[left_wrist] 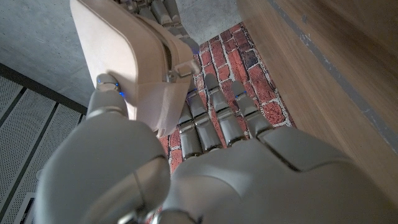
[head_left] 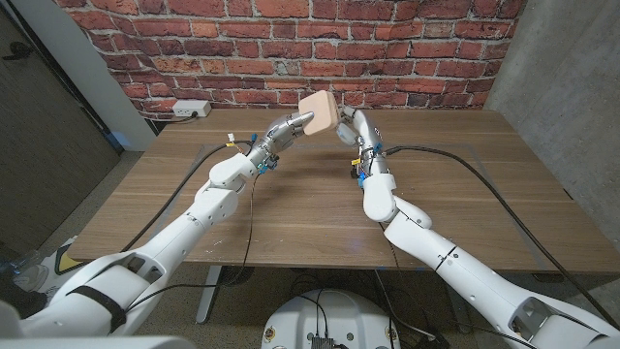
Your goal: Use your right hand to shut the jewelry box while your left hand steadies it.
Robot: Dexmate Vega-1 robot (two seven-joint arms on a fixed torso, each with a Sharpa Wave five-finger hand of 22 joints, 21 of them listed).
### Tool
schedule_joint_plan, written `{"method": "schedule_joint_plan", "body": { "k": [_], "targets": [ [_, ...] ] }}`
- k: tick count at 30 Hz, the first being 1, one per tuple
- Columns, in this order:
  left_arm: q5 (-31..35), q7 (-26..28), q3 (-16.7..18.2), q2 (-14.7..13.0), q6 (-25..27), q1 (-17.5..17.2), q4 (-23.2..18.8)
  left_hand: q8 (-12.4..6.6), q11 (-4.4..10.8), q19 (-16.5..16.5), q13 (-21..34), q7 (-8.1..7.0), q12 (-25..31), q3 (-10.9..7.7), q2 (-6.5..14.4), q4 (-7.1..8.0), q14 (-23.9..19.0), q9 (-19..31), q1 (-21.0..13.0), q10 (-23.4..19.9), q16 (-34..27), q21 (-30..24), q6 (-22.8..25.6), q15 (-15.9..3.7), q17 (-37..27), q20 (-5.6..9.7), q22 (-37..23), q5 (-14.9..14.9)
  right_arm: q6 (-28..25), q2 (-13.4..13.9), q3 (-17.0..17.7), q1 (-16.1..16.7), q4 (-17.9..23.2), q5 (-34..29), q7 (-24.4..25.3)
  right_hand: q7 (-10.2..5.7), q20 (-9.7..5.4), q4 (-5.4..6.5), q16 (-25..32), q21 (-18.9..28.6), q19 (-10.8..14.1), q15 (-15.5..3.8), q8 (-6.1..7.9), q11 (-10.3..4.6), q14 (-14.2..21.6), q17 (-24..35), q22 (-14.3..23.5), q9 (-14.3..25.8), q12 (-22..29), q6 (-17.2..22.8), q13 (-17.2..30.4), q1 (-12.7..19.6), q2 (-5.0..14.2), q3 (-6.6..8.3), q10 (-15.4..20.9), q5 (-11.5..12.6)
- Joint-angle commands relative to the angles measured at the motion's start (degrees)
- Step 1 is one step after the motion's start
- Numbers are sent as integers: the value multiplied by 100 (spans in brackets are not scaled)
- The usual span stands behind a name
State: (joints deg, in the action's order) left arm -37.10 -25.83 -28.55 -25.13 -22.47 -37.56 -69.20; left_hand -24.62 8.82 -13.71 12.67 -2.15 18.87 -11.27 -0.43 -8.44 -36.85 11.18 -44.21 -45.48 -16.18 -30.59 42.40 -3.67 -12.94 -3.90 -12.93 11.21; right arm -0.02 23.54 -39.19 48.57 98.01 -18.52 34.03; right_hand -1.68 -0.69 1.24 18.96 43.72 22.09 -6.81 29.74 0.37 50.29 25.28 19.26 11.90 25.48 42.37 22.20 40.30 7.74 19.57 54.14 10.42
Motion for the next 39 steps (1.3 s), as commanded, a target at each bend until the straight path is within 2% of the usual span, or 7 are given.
{"method": "schedule_joint_plan", "body": {
  "k": [1, 6, 7, 10, 15, 31, 39],
  "targets": [
    [-57, 40, 18, -33, 65, -68, -135, -1, 85, -26, 17, 54, 11, -125, 636, 80, -19, -3, -680, -106, 23, -26, 91, -566, -16, 21, -10, -17, 908, -46, 215, -51, -486, 894, -441, 92, 105, 208, -160, 17, -161, 60, -154, 81, -204, -113, -84, -36, -167, -199, -99, -401, -92, -111, -227, 63],
    [-55, 48, 19, -60, 78, -89, -194, -3, 99, -22, 22, 53, 8, -127, 631, 86, -28, -4, -678, -113, 32, -36, 104, -566, -22, 39, -11, -32, 1417, -123, 335, -81, -826, 1337, -641, 101, 177, 240, -384, -2, -283, 204, -412, 153, -469, -290, -217, -62, -412, -599, -236, -598, -129, -150, -585, 96],
    [-52, 44, 15, -68, 85, -90, -204, 0, 97, -18, 23, 63, 5, -127, 630, 87, -27, -4, -677, -108, 35, -36, 99, -569, -22, 37, -11, -34, 1482, -132, 359, -88, -877, 1390, -663, 96, 208, 231, -426, -14, -323, 210, -471, 209, -525, -322, -242, -65, -468, -697, -260, -615, -143, -151, -681, 101],
    [-59, 26, 7, -73, 100, -90, -219, -1, 90, -23, 26, 60, 1, -129, 626, 89, -27, -5, -677, -110, 44, -46, 107, -573, -25, 42, -11, -42, 1658, -135, 437, -119, -1019, 1542, -754, 89, 233, 196, -560, -38, -405, 270, -667, 192, -717, -430, -331, -75, -610, -1009, -341, -669, -187, -154, -889, 109],
    [-51, 33, -2, -90, 113, -110, -269, 1, 99, -26, 22, 54, -8, -131, 622, 92, -26, -6, -679, -114, 54, -56, 109, -566, -28, 53, -11, -51, 1804, -123, 572, -156, -1182, 1582, -714, 111, 251, 187, -644, -73, -502, 335, -818, 184, -860, -508, -412, -82, -746, -1201, -410, -737, -194, -158, -1119, 112],
    [-49, 115, -7, -85, 123, -158, -386, -19, 74, -10, 2, 93, -47, -145, 622, 117, -54, -10, -669, -170, 79, -94, 198, -566, -46, 83, -12, -78, 2348, -202, 930, -264, -1749, 2051, -772, 125, 308, 191, -714, -143, -674, 417, -919, 222, -1057, -588, -512, -83, -831, -1205, -492, -872, -242, -203, -1220, 107],
    [-44, 192, -1, -64, 116, -181, -431, -54, 65, -13, -3, 94, -40, -157, 627, 132, -82, -12, -661, -276, 91, -125, 311, -558, -56, 89, -11, -88, 2676, -307, 1049, -317, -2054, 2441, -969, 178, 343, 317, -705, -170, -737, 497, -1000, 309, -1140, -598, -565, -86, -850, -1217, -511, -1173, -311, -354, -1250, 56]
  ]
}}
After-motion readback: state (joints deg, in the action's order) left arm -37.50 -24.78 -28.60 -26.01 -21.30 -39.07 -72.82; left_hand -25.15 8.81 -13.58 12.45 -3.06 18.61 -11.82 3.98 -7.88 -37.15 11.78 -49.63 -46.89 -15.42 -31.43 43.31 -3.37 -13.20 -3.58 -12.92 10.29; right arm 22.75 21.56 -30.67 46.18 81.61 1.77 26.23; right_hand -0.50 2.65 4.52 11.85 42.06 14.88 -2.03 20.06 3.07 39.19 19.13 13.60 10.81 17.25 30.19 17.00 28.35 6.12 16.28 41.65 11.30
